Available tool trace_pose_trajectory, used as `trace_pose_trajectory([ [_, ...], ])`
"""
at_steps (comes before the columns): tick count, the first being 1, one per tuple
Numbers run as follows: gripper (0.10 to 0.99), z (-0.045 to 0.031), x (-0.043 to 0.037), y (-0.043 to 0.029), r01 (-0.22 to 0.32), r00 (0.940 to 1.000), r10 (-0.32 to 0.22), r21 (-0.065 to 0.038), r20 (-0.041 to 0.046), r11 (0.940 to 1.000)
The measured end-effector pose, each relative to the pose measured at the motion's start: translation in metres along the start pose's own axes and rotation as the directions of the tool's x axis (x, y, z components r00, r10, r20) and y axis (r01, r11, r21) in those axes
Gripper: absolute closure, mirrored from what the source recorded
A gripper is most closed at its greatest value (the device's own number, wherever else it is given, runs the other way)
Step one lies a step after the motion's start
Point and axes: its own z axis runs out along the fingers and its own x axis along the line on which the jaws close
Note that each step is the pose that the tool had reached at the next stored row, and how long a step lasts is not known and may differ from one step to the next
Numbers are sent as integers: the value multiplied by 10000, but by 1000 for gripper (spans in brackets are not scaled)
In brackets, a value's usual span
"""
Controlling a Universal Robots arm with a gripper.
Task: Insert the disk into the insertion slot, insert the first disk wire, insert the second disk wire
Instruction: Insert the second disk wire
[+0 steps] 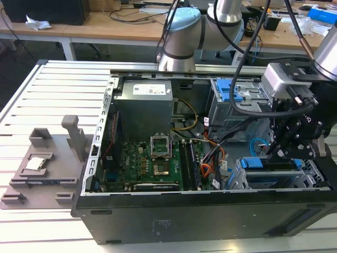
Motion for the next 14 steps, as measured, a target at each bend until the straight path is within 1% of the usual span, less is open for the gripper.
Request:
trace_pose_trajectory([
  [6, 922, 33, -3, -13, 3, 10000, -3, 1, 64, 10000],
  [10, 922, 81, 16, -15, 3, 10000, -3, 0, 81, 10000],
  [14, 910, 91, 26, -16, 5, 10000, -5, 2, 95, 10000],
])
